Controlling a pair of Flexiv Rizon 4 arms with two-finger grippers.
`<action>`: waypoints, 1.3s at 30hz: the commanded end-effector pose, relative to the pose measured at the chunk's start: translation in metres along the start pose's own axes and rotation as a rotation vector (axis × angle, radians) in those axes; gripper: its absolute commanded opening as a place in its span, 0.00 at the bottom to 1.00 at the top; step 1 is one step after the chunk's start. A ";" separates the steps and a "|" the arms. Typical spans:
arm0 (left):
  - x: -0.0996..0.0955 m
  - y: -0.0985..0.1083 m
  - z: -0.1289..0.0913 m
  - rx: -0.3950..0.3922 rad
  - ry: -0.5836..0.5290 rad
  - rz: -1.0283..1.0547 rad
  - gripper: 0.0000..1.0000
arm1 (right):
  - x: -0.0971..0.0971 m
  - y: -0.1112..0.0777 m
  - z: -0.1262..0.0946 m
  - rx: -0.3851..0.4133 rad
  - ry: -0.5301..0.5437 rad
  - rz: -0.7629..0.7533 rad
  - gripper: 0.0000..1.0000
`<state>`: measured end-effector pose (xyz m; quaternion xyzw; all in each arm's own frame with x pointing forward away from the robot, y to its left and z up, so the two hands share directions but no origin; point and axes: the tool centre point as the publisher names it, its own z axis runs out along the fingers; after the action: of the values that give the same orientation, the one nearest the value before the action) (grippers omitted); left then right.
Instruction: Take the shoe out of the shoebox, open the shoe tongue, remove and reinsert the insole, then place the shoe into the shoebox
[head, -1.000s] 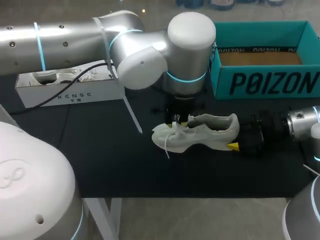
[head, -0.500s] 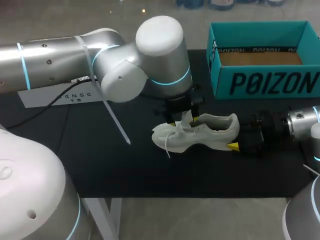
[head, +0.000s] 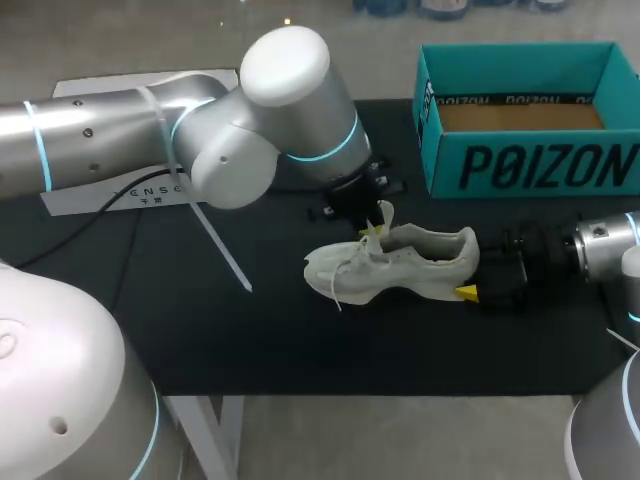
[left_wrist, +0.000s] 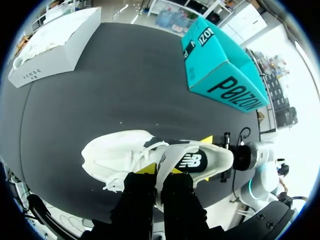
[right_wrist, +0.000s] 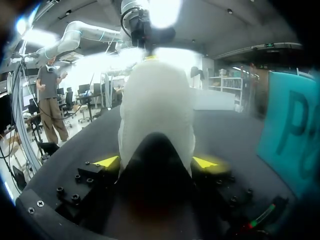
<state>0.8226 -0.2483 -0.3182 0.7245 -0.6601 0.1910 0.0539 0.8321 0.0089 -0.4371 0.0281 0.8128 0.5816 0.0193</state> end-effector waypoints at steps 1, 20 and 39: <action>-0.010 0.008 -0.010 0.012 0.016 -0.011 0.00 | 0.000 -0.007 0.005 0.001 -0.001 0.001 0.00; -0.039 0.027 0.003 -0.030 0.104 -0.114 1.00 | 0.000 -0.007 0.005 0.001 -0.001 0.001 0.00; 0.036 -0.004 -0.054 -0.272 -0.112 0.882 1.00 | 0.000 -0.007 0.005 0.001 -0.001 0.001 0.00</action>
<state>0.8109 -0.2519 -0.2585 0.5862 -0.7832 0.1954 0.0694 0.8321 0.0090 -0.4372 0.0280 0.8127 0.5816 0.0194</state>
